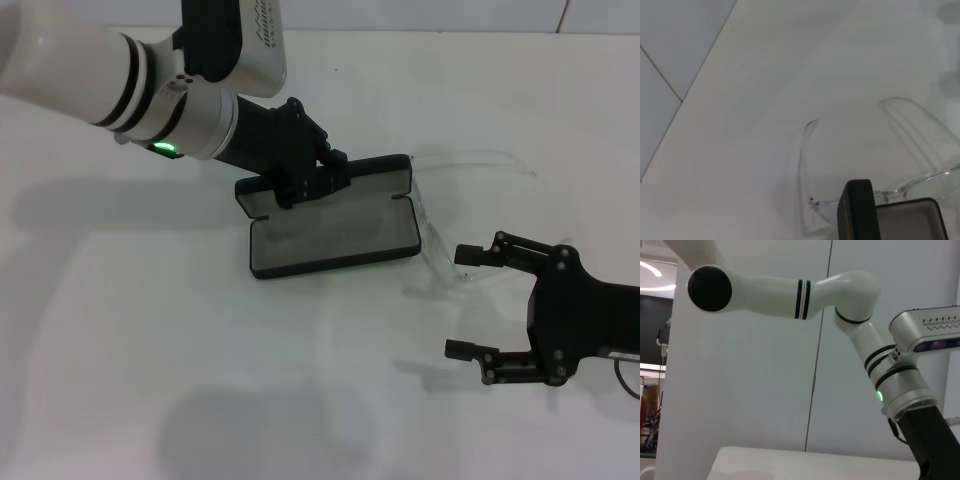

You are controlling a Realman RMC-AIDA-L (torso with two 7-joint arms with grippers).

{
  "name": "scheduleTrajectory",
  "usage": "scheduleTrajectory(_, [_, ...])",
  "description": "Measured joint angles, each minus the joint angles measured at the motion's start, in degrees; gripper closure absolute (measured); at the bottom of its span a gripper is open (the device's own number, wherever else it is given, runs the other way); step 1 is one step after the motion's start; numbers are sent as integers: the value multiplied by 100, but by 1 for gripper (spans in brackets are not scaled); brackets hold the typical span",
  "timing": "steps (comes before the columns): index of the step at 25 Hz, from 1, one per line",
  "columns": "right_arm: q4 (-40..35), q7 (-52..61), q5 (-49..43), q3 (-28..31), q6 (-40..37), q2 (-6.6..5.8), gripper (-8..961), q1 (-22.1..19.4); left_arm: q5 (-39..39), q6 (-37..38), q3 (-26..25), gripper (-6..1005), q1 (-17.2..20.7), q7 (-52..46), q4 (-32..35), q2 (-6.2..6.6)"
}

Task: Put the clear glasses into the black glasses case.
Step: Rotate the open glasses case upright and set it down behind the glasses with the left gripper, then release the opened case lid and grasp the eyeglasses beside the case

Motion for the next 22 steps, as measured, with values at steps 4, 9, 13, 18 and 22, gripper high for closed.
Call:
scheduleTrajectory(4, [-1, 0, -1, 2, 3, -14, 119, -2, 6, 2, -32, 783, 30, -27, 54, -1])
scheduleTrajectory(9, [-47, 33, -1, 63, 26, -25, 119, -5, -176, 36, -85, 790, 221, 42, 298, -2])
scheduleTrajectory(13, [-52, 66, -1, 218, 34, -37, 119, 24, -285, -12, -77, 658, 432, 180, 536, -15])
scheduleTrajectory(18, [-407, 648, -19, 537, 147, -33, 119, 52, -1114, -26, -139, 548, 893, 285, 1025, -17])
scheduleTrajectory(22, [-1553, 2171, -312, 557, 634, -52, 119, 57, -2359, 3, -144, 509, 1460, 880, 1189, -13])
